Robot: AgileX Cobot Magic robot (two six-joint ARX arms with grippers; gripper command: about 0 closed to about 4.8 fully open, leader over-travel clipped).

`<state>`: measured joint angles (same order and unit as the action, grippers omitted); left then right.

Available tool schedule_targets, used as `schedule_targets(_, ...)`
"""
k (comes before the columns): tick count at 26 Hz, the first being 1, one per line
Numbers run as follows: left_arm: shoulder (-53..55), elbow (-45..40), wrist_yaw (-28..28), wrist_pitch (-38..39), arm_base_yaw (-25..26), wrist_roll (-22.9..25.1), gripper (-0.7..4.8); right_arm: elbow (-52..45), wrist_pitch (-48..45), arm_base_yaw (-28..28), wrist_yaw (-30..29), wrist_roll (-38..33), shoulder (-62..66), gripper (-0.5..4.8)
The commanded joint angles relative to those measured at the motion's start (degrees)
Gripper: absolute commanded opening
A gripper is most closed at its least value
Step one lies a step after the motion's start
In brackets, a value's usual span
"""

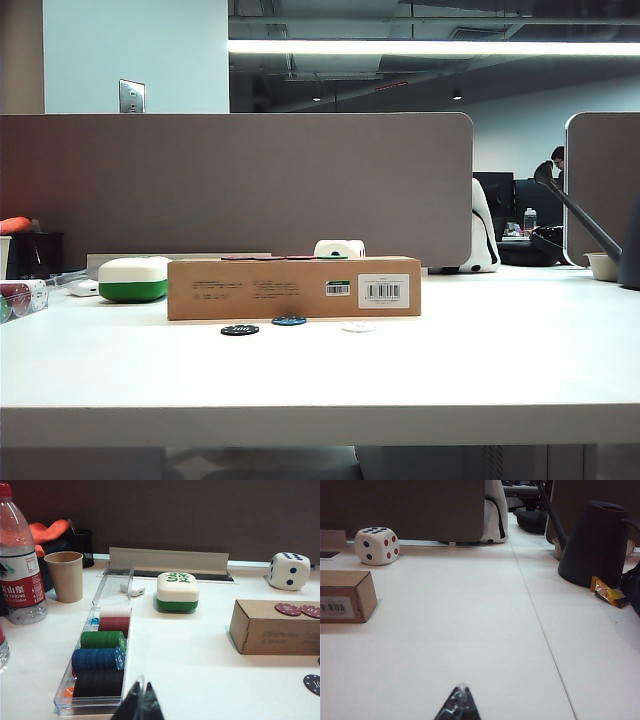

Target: Push the chip, whose value equals the sum of all the chip values on the rectangular box, forward next to the box.

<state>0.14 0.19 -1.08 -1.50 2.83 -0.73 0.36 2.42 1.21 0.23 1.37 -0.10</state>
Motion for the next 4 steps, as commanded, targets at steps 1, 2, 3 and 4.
schedule_targets(1,0.0,0.2,-0.2,-0.7,0.0,0.3,-0.05,-0.3,-1.0,0.0,0.1,0.2,0.0,-0.04)
schedule_targets(2,0.0,0.2,-0.2,-0.7,0.0,0.3,-0.05,-0.3,-1.0,0.0,0.1,0.2,0.0,-0.04)
schedule_targets(3,0.0,0.2,-0.2,-0.7,0.0,0.3,-0.05,-0.3,-1.0,0.0,0.1,0.2,0.0,-0.04)
schedule_targets(4,0.0,0.2,-0.2,-0.7,0.0,0.3,-0.05,-0.3,-1.0,0.0,0.1,0.2,0.0,-0.04)
